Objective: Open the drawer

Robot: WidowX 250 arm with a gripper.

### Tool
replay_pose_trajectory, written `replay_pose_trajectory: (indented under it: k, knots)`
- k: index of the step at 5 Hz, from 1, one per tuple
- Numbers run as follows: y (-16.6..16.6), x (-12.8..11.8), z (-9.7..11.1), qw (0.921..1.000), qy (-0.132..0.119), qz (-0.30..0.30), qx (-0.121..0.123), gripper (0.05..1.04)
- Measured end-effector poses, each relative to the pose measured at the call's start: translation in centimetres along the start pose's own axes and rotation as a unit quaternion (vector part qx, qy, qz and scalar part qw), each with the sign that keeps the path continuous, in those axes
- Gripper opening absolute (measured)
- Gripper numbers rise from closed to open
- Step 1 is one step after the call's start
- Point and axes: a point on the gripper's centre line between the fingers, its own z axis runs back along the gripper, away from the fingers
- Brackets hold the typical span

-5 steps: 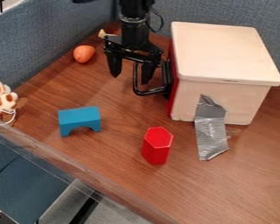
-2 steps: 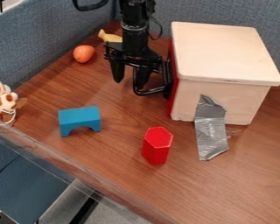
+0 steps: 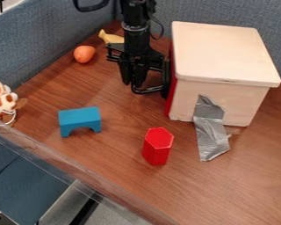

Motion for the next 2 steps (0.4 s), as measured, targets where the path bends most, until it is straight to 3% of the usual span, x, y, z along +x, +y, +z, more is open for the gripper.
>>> replay_pose_trajectory:
  k: [2]
  knots:
    - [1.5, -0.6, -0.2, 0.9998, 0.011, 0.019, -0.004, 0.251]
